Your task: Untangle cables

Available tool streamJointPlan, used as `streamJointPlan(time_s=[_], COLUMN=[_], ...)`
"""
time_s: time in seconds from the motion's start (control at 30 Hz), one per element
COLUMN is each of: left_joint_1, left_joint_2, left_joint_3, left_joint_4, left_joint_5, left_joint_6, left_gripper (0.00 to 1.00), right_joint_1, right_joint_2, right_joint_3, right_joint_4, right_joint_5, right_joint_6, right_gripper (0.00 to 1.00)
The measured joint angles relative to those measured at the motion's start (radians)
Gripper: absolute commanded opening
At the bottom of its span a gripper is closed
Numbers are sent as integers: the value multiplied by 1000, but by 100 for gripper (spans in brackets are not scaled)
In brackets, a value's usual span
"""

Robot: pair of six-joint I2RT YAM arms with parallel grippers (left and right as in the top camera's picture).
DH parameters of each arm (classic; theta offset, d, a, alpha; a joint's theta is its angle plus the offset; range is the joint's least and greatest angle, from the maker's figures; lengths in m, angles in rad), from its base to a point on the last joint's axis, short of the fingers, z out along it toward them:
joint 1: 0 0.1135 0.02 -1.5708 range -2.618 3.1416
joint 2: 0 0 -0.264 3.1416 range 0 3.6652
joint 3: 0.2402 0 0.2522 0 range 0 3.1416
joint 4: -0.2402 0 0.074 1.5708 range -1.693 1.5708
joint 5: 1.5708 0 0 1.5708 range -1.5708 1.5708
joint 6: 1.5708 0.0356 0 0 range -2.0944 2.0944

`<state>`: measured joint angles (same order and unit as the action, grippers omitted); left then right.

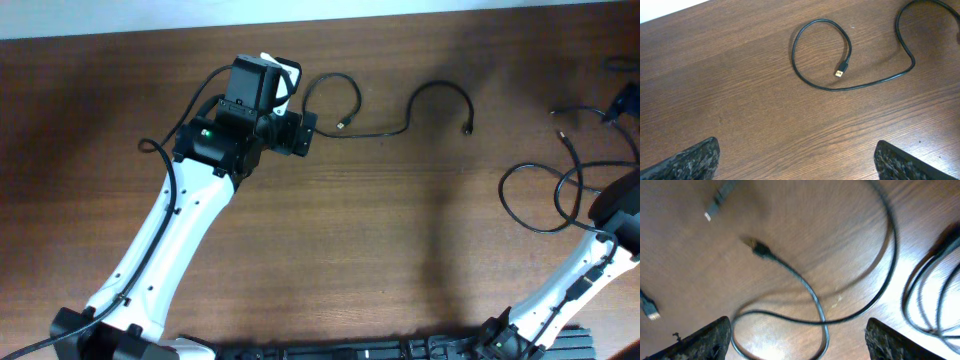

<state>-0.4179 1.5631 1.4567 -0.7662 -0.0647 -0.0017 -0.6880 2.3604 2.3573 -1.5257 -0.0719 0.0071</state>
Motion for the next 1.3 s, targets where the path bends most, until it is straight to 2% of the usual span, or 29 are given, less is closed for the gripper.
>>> streamJointPlan(time_s=[0.1,0.33,0.63,0.8,1.0,1.3], left_joint_1=[0,0,0,0,0,0], left_joint_2=[0,0,0,0,0,0], left_joint_3=[0,0,0,0,0,0], left_joint_4=[0,0,0,0,0,0], left_joint_5=[0,0,0,0,0,0], left_joint_6=[0,0,0,0,0,0], left_gripper=[99,99,99,99,99,99], right_joint_1=[4,37,87,110,132,134], right_joint_2=[0,1,1,1,1,1], right_joint_3=[-79,-208,-284,-332,-352,-353], right_joint_4=[-7,-26,-8,63,113,113], right_joint_5=[-2,-2,-9,-9,-10,-9], right_joint_6=[-7,-3,19,7,-177,-518], right_gripper=[88,89,89,89,94,96])
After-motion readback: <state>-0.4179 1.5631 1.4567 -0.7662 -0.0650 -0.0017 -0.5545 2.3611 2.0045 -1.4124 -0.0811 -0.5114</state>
